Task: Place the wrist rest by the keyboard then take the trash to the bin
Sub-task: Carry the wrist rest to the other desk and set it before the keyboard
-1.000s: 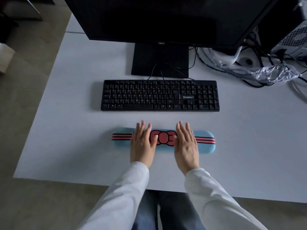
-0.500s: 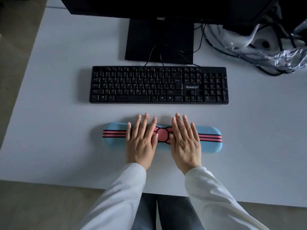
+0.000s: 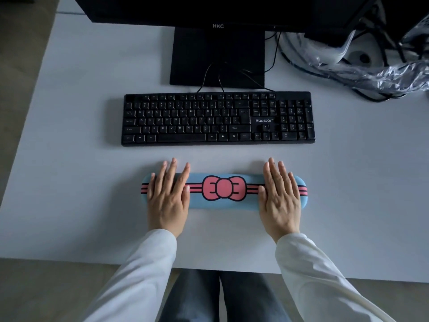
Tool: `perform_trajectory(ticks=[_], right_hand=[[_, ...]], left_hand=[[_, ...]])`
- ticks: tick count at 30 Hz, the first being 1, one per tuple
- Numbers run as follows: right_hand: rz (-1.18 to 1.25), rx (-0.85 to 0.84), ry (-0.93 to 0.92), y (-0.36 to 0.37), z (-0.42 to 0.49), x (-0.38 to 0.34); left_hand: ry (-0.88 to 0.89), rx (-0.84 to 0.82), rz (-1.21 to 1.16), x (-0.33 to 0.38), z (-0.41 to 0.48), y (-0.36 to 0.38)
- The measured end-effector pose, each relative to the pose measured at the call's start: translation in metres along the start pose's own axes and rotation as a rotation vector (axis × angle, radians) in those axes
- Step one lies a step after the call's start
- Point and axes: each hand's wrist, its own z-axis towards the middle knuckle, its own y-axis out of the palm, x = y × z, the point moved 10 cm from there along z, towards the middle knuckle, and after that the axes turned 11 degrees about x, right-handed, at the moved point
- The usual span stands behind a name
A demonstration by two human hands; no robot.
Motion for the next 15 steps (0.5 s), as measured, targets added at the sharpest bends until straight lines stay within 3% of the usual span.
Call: perform_trajectory(ticks=[7, 15], right_hand=[[-0.031, 0.006, 0.117, -0.007, -0.004, 0.027], [0.044, -0.007, 0.446, -0.013, -0.019, 0.063]], left_hand=[[-0.123, -0.031, -0.02, -0.033, -0.006, -0.001], [-0.301, -0.127, -0.134, -0.059, -0.013, -0.011]])
